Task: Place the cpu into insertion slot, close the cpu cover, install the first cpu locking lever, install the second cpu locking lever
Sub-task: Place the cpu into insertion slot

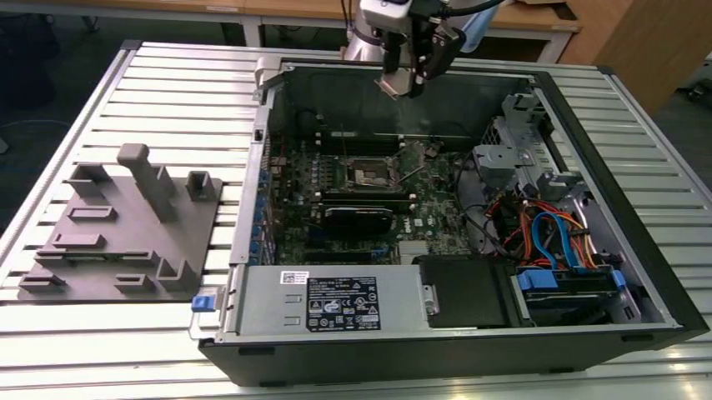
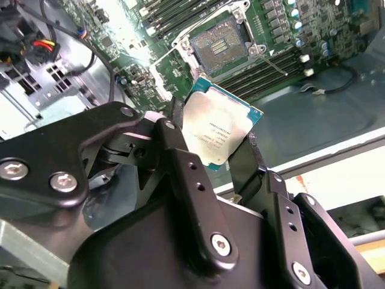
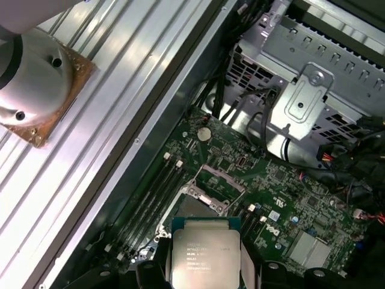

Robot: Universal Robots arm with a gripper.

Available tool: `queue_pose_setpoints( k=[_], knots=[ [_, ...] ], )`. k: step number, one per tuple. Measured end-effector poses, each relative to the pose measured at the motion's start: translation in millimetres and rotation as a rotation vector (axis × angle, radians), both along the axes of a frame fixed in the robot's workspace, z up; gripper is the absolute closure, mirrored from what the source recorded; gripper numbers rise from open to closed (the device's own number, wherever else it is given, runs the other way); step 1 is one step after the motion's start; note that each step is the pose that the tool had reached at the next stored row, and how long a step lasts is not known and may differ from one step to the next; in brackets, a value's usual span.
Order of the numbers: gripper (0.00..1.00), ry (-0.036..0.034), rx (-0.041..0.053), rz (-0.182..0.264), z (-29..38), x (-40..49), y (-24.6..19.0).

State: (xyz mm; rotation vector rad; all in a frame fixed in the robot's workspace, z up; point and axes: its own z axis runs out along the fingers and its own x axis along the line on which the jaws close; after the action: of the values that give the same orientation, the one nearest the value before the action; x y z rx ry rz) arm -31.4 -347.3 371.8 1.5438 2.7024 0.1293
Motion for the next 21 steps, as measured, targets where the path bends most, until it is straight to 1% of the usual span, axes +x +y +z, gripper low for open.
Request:
queue_pose_setpoints(
  k=[16, 19, 21],
  knots=[
    [0.46, -0.0001, 0.0000, -0.009, -0.1, 0.0, 0.0],
    [0.46, -0.0001, 0.0000, -0.027, -0.1, 0.0, 0.0],
    [0.46, -0.0001, 0.0000, -0.059, -0.2, 0.0, 0.1]
  ],
)
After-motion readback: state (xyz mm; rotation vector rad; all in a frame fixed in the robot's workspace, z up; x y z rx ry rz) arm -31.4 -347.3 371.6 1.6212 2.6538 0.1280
